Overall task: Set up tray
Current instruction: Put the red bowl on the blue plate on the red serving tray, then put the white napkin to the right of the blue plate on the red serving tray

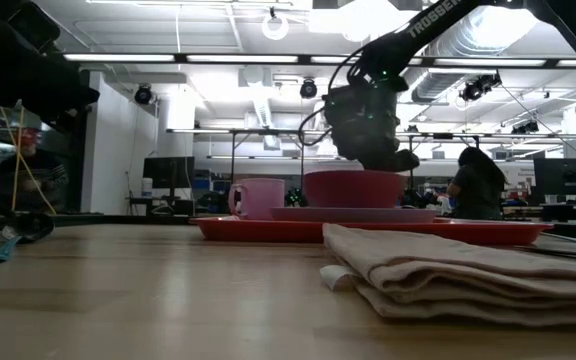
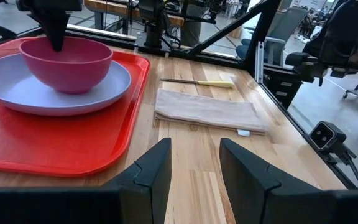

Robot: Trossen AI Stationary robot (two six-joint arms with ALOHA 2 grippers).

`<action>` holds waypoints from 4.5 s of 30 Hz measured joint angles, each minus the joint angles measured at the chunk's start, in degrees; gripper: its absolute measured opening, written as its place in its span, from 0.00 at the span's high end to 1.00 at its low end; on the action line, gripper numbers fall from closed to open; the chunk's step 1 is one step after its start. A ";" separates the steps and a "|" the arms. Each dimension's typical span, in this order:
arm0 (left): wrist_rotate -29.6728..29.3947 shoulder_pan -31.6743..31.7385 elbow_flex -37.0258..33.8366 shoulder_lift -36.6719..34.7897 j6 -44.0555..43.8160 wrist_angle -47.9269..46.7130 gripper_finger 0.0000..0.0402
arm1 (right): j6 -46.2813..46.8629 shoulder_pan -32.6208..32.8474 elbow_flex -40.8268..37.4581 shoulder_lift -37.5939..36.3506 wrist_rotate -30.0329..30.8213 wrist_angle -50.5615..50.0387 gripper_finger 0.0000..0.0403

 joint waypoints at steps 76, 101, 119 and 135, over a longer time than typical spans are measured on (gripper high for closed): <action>-0.04 -0.02 0.01 0.01 0.17 -0.47 0.59 | 4.02 21.87 21.35 -2.16 5.51 -28.68 0.82; 1.94 -0.02 0.01 0.01 0.16 -0.28 0.59 | 13.18 41.48 21.35 -2.73 11.15 -25.54 0.82; 7.74 0.00 0.01 0.01 -0.29 0.44 0.59 | 15.73 42.68 3.83 -2.54 8.22 -13.43 0.69; 7.74 -0.01 0.01 -0.02 -0.53 0.52 0.59 | 15.58 40.30 -6.84 -2.60 2.67 0.26 0.58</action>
